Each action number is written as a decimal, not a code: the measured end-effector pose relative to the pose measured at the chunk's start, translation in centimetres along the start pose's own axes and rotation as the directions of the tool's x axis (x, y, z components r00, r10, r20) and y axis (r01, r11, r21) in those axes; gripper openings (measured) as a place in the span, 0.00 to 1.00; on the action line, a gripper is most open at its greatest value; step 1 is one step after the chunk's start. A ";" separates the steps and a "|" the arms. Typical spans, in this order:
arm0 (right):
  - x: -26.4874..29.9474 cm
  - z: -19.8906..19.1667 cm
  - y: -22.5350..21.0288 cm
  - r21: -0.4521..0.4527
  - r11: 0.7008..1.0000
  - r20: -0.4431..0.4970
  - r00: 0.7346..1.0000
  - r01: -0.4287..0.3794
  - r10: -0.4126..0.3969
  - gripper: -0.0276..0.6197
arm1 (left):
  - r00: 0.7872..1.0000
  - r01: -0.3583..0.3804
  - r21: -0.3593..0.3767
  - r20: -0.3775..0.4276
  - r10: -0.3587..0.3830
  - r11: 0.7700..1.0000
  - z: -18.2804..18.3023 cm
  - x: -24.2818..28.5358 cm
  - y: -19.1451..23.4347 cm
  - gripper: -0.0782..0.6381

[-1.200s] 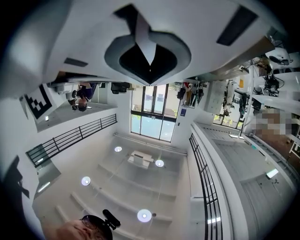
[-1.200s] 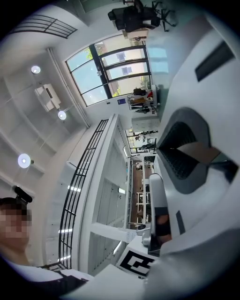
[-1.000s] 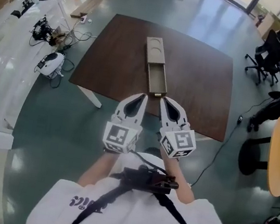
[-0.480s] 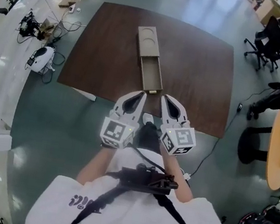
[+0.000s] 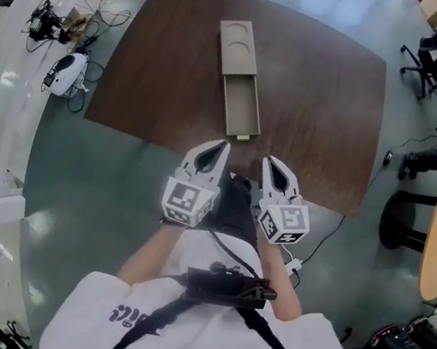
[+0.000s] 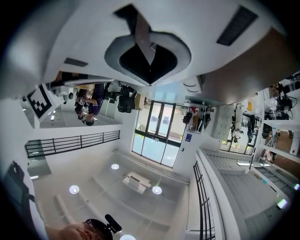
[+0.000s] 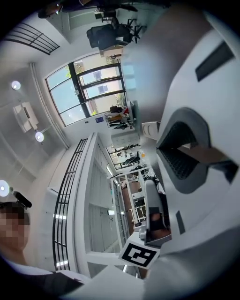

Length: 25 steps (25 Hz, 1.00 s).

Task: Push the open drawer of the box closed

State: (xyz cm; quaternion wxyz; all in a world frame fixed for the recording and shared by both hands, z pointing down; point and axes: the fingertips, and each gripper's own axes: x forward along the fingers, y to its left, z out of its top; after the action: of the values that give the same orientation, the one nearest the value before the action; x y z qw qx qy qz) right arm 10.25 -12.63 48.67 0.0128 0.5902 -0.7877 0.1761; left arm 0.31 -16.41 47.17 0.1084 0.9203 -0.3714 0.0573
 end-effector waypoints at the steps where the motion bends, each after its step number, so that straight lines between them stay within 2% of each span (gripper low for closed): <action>1: 0.1 -0.9 -0.7 0.004 1.000 -0.016 1.000 0.011 -0.011 0.05 | 1.000 0.000 -0.001 -0.009 0.000 1.000 -0.5 0.4 0.2 0.12; 9: 1.2 -8.7 -4.9 0.081 0.993 -0.183 0.980 0.088 -0.072 0.05 | 0.996 -0.003 -0.015 -0.084 0.002 1.000 -3.9 3.5 1.4 0.12; 12: 1.8 -11.4 -5.2 0.102 0.991 -0.248 0.967 0.088 -0.060 0.05 | 0.994 -0.023 -0.019 -0.105 0.021 1.000 -5.0 4.1 2.3 0.12; 18: 3.2 -14.9 -5.3 0.210 0.971 -0.320 0.947 0.111 -0.039 0.05 | 0.989 -0.058 -0.033 -0.137 0.053 0.998 -6.3 4.9 3.9 0.12; 20: 4.0 -15.6 -5.2 0.278 0.953 -0.323 0.946 0.120 -0.024 0.05 | 0.987 -0.067 -0.041 -0.147 0.060 0.997 -6.7 5.1 4.5 0.12; 23: 5.7 -16.7 -5.0 0.406 0.907 -0.316 0.948 0.111 0.026 0.07 | 0.985 -0.082 -0.056 -0.155 0.072 0.995 -7.2 5.5 5.3 0.12; 24: 6.4 -17.0 -5.0 0.437 0.893 -0.312 0.949 0.104 0.042 0.18 | 0.985 -0.085 -0.058 -0.157 0.075 0.995 -7.4 5.7 5.5 0.12; 25: 6.9 -17.2 -4.9 0.465 0.879 -0.306 0.950 0.100 0.054 0.21 | 0.984 -0.087 -0.061 -0.159 0.077 0.994 -7.5 5.8 5.6 0.12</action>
State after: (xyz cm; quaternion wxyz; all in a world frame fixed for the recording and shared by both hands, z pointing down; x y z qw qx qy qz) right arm 9.52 -15.16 67.68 -0.0067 0.5496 -0.7011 0.4542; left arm 0.41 -22.38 56.38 0.1657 0.8928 -0.4010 0.1213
